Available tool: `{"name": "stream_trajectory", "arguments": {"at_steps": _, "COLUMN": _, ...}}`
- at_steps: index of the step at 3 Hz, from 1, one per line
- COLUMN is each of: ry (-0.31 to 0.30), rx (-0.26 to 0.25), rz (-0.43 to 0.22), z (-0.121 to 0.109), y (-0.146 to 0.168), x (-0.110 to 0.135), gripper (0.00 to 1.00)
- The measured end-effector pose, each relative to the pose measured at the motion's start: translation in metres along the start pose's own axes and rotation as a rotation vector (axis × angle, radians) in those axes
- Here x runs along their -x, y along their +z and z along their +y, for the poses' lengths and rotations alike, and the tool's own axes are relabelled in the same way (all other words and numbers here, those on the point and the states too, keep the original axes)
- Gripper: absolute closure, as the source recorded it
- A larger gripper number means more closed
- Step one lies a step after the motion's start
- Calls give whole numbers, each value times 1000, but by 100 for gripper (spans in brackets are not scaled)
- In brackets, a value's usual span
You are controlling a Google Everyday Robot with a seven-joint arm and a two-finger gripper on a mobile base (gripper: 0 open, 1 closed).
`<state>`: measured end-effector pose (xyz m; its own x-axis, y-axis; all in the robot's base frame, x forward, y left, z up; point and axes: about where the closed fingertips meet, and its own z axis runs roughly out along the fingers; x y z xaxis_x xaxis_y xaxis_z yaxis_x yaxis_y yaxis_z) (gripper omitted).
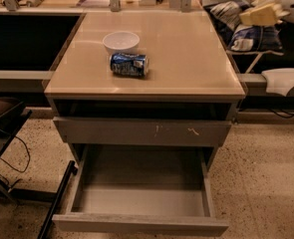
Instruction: Place blue chip bag into middle drawer
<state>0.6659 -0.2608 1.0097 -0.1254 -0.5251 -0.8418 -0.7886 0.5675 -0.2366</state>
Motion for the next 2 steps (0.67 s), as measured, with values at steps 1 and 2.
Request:
{"name": "stream_trajectory", "arguments": {"at_steps": 1, "ry": -16, "rx": -36, "rz": -22, "z": 21, "y": -38, "x": 21, "gripper": 100}}
{"name": "stream_trajectory", "arguments": {"at_steps": 2, "ry": -16, "rx": -36, "rz": -22, "z": 21, "y": -38, "x": 21, "gripper": 100}}
